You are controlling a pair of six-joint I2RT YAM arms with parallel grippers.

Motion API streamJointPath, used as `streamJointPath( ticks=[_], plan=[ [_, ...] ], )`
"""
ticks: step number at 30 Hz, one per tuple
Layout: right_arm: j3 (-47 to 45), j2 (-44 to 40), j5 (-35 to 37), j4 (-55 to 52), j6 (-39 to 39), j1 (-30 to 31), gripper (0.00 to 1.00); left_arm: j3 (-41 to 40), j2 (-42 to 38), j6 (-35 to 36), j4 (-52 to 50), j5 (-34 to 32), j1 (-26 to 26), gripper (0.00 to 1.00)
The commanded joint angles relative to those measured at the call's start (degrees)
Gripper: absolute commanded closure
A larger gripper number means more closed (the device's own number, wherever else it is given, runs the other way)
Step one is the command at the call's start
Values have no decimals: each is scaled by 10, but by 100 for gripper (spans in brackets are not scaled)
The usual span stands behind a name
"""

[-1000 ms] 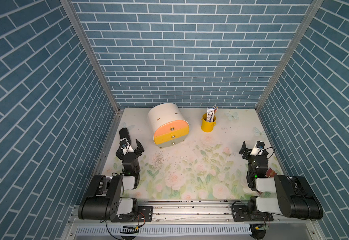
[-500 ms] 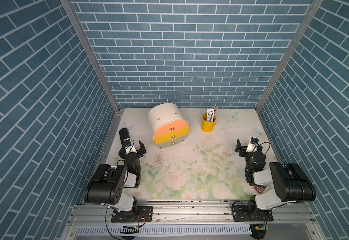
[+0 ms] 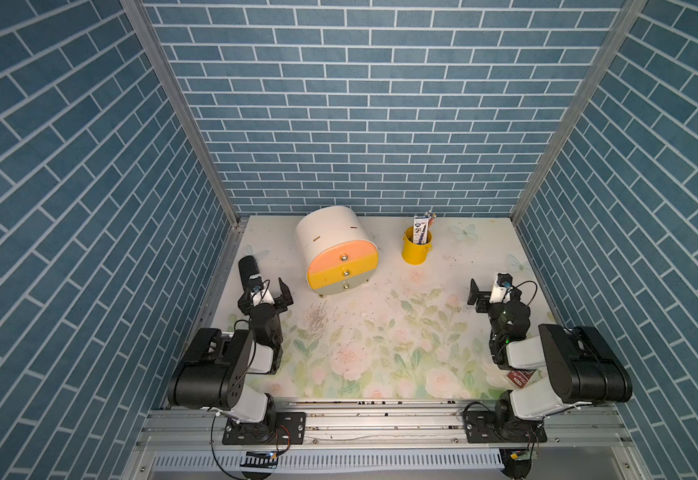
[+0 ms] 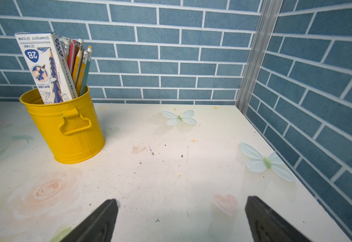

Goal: Put the paint cans in the drawer according to color
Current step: Reset both arms

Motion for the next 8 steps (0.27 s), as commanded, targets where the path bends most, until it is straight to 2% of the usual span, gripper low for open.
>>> streamJointPath(
  ticks=[1, 8],
  plan=[
    [10, 6, -4, -4, -14, 3, 0, 8, 1, 7, 6, -4, -3, 0],
    [11, 6, -4, -4, -15, 4, 0, 8, 1, 6, 6, -4, -4, 0]
  ],
)
